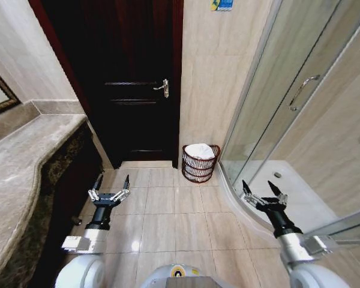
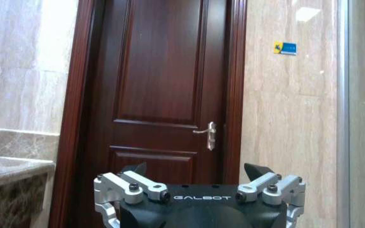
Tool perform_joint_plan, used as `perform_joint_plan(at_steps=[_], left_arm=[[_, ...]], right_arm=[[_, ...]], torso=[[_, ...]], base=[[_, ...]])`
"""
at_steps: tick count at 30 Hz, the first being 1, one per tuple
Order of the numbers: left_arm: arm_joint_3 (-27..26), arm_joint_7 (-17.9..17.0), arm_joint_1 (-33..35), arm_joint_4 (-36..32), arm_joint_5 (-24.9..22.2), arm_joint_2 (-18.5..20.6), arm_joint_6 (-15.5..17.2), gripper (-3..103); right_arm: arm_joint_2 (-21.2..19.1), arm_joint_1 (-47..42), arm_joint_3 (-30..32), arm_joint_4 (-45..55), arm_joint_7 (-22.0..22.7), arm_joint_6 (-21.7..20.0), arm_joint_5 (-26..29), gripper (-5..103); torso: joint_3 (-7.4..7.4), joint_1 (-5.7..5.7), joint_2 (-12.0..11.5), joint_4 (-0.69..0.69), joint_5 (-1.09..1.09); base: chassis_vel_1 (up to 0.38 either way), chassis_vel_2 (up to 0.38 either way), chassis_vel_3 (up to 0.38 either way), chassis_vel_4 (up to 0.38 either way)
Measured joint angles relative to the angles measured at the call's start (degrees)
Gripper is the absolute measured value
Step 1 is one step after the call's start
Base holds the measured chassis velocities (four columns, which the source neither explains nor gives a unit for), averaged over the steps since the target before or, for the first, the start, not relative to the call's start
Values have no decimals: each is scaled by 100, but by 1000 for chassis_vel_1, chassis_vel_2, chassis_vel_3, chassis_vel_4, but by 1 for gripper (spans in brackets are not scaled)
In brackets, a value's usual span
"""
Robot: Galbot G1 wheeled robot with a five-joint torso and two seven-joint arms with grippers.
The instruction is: Discard the used towel into the hamper.
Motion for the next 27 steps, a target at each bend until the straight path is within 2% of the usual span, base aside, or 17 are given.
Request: perform_joint_plan(at_steps=[8,17,27], left_arm=[[-21,-42,-24,-107,93,3,167,100],[-20,-357,-43,-162,645,-95,294,100],[1,-389,-45,-332,652,-91,439,100]], right_arm=[[-90,-13,-41,-18,-15,37,23,100],[-175,140,-59,-22,23,-135,-18,100],[-232,170,-13,50,76,-283,-2,100]], torso=[[115,106,223,0,0],[258,235,494,0,0],[401,362,764,0,0]], base=[[0,0,0,0],[0,0,0,0],[0,0,0,0]])
